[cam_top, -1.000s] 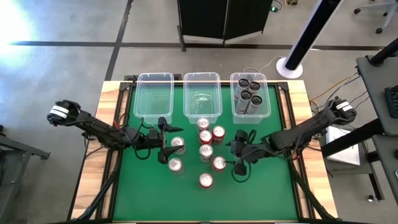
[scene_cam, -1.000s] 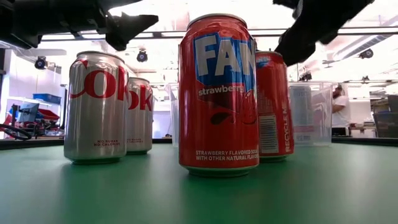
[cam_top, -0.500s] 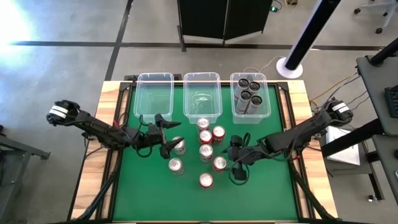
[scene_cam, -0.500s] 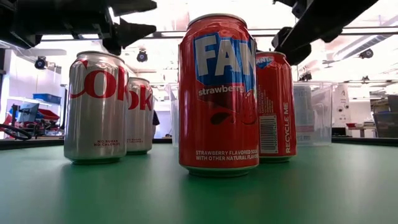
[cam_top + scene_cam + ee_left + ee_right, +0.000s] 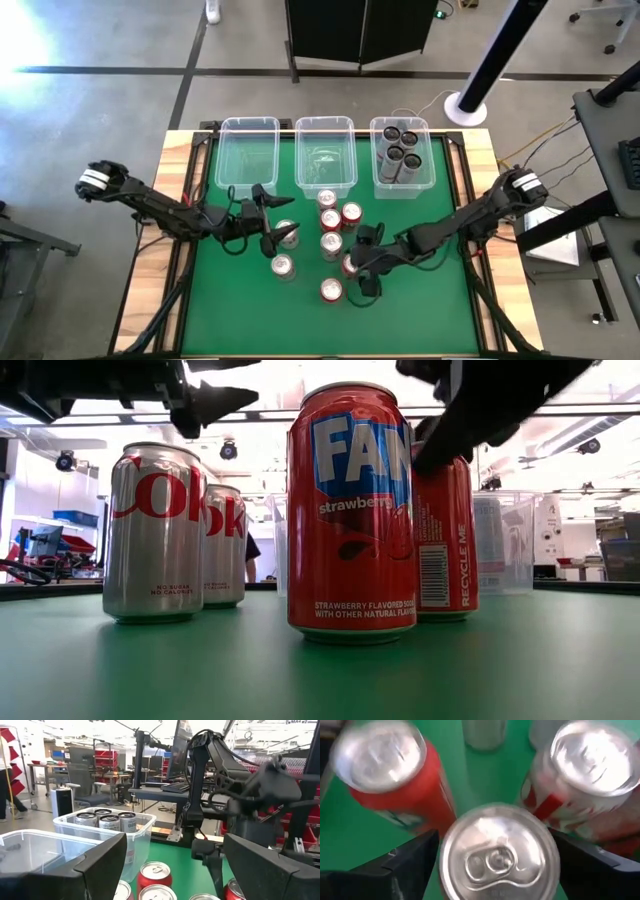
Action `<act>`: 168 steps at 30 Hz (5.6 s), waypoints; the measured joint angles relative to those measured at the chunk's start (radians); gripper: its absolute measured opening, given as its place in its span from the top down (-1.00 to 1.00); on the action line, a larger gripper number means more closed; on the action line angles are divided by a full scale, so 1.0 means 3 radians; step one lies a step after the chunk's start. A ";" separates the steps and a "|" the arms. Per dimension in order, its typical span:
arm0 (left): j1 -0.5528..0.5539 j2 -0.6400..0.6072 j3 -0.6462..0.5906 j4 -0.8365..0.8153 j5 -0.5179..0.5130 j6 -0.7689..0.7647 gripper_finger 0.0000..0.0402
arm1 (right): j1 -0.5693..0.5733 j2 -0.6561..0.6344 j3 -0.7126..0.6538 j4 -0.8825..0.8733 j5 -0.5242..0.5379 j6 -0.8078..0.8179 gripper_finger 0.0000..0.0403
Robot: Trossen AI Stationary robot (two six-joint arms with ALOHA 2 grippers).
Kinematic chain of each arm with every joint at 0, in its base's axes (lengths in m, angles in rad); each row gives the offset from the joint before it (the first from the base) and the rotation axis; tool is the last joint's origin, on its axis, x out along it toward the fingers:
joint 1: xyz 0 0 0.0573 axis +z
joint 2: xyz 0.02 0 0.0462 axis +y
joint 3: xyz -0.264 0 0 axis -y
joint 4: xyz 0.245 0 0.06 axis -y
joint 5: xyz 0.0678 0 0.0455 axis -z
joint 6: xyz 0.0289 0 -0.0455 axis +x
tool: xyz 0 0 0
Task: Sort soda cans
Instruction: Put the bottom right orange soda can into the top center transparent bin, then put the center orange soda can into the top center transparent bin aligned with the other orange soda can
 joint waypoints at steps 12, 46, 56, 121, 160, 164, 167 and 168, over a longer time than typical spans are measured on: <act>-0.0099 -0.0340 0.0000 -0.0322 -0.0015 0.0123 -0.57 | 0.0015 0.0143 0.1094 -0.1393 -0.0184 -0.0196 -0.45; -0.0130 -0.0840 -0.0072 -0.0630 -0.0019 0.0511 -0.57 | -0.2625 0.0559 0.1739 -0.0549 -0.0364 -0.1432 -0.45; -0.0131 -0.0842 -0.0072 -0.0682 -0.0001 0.0535 -0.57 | -0.2851 0.1004 0.1774 -0.0427 -0.0771 -0.1285 -0.47; -0.0131 -0.0844 -0.0053 -0.0797 0.0090 0.0520 -0.57 | -0.2822 0.0872 0.1574 -0.0803 -0.1138 -0.1259 -0.63; -0.0131 -0.0844 -0.0048 -0.1038 0.0161 0.0455 -0.57 | -0.1556 -0.0250 0.0462 -0.1254 -0.0641 -0.0754 -0.86; -0.0131 -0.0844 -0.0048 -0.1044 0.0159 0.0456 -0.57 | -0.1553 -0.0125 0.0432 -0.1157 -0.0652 -0.0707 -0.86; -0.0131 -0.0844 -0.0048 -0.1058 0.0157 0.0459 -0.57 | -0.1543 -0.0066 0.0451 -0.1128 -0.0638 -0.0700 -0.84; -0.0131 -0.0844 -0.0048 -0.1057 0.0156 0.0462 -0.57 | -0.1540 -0.0051 0.0466 -0.1130 -0.0634 -0.0701 -0.82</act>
